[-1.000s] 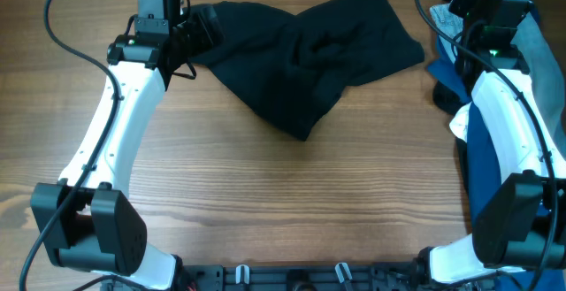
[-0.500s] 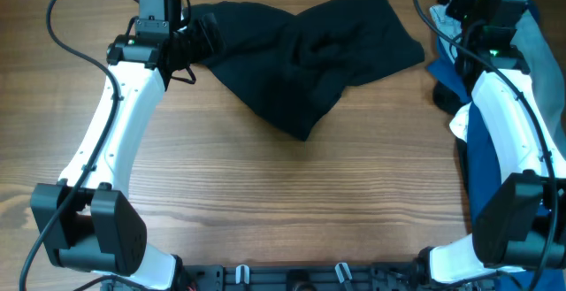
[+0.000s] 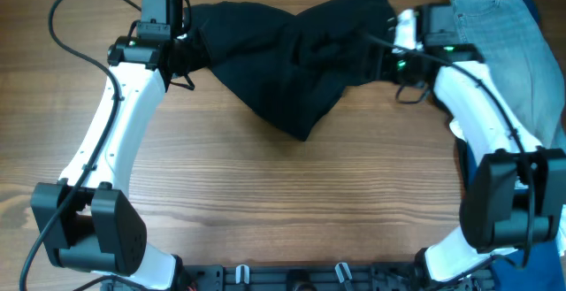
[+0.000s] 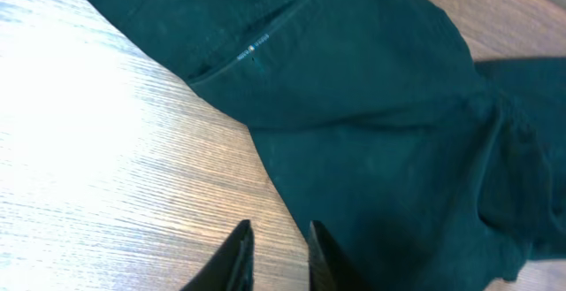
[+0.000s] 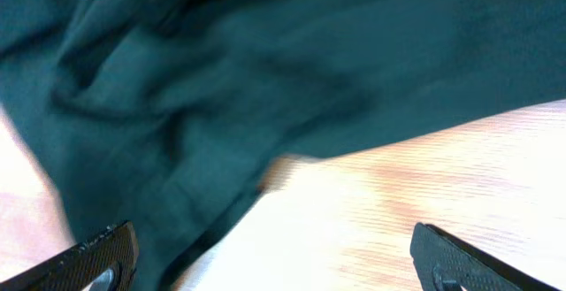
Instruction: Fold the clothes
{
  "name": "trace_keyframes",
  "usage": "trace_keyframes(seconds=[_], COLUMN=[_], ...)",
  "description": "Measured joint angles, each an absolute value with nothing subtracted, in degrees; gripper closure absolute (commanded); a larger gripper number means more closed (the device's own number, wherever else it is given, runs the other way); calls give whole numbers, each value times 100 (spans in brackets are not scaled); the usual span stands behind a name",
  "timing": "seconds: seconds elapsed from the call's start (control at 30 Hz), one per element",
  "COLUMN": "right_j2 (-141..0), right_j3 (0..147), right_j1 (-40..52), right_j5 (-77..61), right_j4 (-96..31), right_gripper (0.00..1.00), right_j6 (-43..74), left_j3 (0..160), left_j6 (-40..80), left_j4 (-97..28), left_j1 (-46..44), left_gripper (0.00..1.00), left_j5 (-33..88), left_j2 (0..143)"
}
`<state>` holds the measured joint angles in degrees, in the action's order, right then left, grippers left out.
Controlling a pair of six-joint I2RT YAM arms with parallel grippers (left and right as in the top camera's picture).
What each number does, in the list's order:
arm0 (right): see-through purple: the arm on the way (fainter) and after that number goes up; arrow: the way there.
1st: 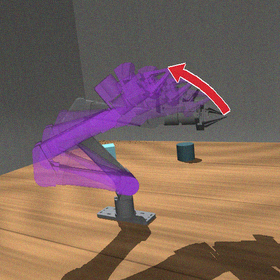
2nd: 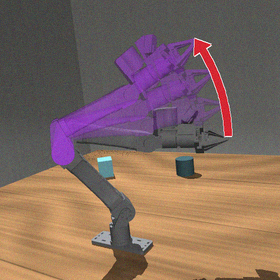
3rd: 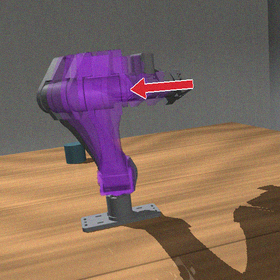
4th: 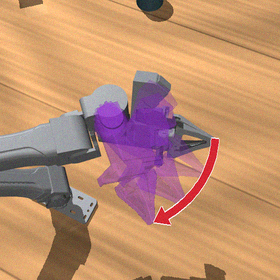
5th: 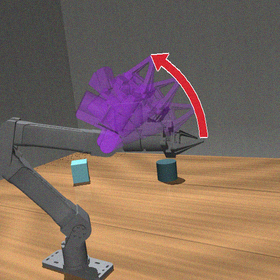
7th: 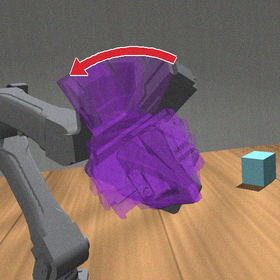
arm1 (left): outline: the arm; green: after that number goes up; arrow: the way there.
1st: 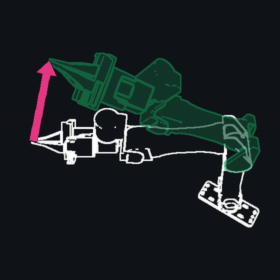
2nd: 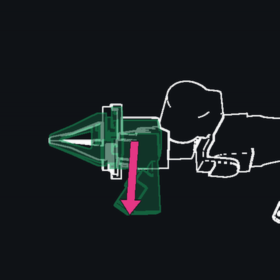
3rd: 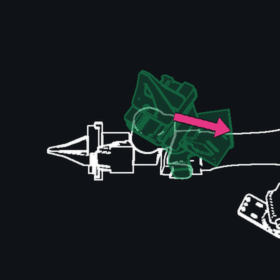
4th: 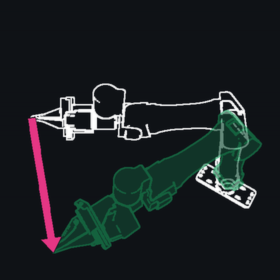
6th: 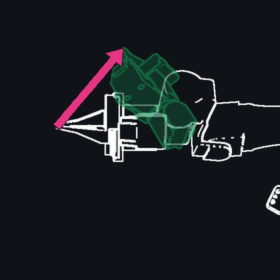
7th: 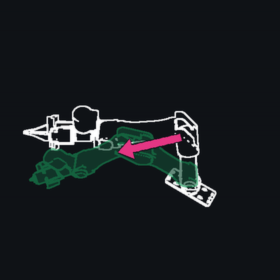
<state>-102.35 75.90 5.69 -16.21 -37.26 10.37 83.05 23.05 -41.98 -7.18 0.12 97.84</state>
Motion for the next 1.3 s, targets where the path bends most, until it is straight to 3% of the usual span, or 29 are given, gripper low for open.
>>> trace_keyframes(seconds=[0.47, 0.7, 0.9, 1.07, 1.13, 1.2, 1.23, 1.3], right_j2=[-10578, -10676, -11651, -11767, -11799, -11900, -11939, -12003], right_j3=[7590, 7590, 7719, 7749, 7743, 7699, 7682, 7636], right_j1=[2276, 2281, 2241, 2235, 2237, 2241, 2248, 2281], right_j5=[-2707, -2783, -2825, -2882, -3096, -3629, -3881, -4248], right_j4=[-3664, -3793, -4331, -4364, -4327, -4189, -4093, -3868], right_gripper=[0, 0, 3, 28, 30, 26, 36, 94], right_j6=[880, 823, 364, 154, 84, 10, 1, 23], left_j3=[8285, 8283, 8281, 8278, 8278, 8278, 8278, 8278], left_j6=[2327, 2390, 2495, 2541, 2561, 2561, 2563, 2565], left_j4=[-4311, -4438, -4567, -4613, -4646, -4681, -4707, -4746], left_j1=[-550, -250, -252, -252, -250, -252, -252, -252], left_gripper=[95, 93, 91, 89, 87, 86, 85, 85], left_j5=[-534, -530, -530, -528, -513, -506, -506, -504], left_j2=[9966, 9977, 9977, 9979, 9979, 9979, 9979, 9979])
